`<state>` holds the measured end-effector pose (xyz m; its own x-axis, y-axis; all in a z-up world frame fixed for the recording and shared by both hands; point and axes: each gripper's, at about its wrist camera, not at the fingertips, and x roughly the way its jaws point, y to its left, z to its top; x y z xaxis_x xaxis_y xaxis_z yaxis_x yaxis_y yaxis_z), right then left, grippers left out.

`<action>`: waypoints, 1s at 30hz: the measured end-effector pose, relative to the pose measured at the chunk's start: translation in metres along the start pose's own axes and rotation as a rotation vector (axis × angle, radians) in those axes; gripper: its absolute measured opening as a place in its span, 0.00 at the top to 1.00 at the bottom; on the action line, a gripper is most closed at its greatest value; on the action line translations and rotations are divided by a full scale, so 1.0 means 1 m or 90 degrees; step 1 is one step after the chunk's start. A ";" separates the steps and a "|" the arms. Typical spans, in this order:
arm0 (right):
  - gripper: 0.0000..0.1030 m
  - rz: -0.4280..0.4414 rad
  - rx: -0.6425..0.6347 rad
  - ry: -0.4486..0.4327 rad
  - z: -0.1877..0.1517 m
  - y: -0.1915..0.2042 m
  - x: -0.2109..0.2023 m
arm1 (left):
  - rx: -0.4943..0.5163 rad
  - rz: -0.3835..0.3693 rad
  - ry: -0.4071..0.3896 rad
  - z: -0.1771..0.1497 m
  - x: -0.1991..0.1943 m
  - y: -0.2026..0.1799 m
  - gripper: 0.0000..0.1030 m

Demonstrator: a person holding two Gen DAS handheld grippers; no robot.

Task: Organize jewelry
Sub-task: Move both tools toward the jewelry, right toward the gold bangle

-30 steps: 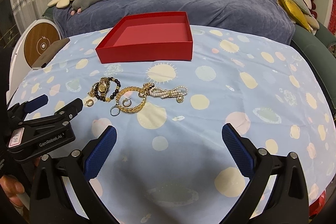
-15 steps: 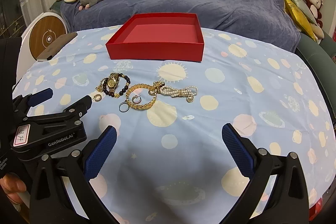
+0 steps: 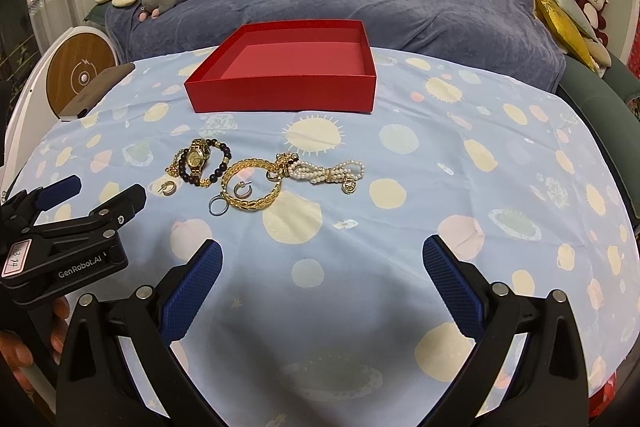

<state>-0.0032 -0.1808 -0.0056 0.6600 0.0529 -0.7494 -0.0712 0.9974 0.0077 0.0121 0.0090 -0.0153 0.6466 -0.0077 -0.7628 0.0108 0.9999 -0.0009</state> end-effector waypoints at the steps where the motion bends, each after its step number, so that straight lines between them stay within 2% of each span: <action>1: 0.05 0.001 0.002 0.002 0.001 0.000 0.002 | -0.003 -0.001 0.002 0.000 0.002 0.001 0.06; 10: 0.05 0.027 0.016 0.013 0.004 -0.006 0.017 | 0.004 0.002 0.013 0.001 0.016 -0.005 0.06; 16: 0.05 0.020 0.016 0.019 0.004 -0.011 0.030 | 0.003 0.007 0.023 0.005 0.025 -0.007 0.06; 22: 0.05 0.063 0.030 0.023 0.010 -0.010 0.044 | -0.017 0.018 0.025 0.012 0.032 0.001 0.06; 24: 0.07 0.080 0.021 0.017 0.016 -0.004 0.047 | -0.025 0.019 0.026 0.015 0.034 0.005 0.06; 28: 0.17 0.092 -0.016 0.015 0.025 0.014 0.055 | -0.042 0.012 0.029 0.020 0.037 0.014 0.06; 30: 0.21 0.100 -0.015 0.029 0.026 0.019 0.062 | -0.046 0.013 0.028 0.021 0.037 0.018 0.06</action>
<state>0.0560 -0.1574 -0.0349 0.6052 0.2059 -0.7690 -0.1890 0.9755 0.1125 0.0523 0.0265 -0.0302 0.6124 0.0111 -0.7905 -0.0578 0.9979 -0.0308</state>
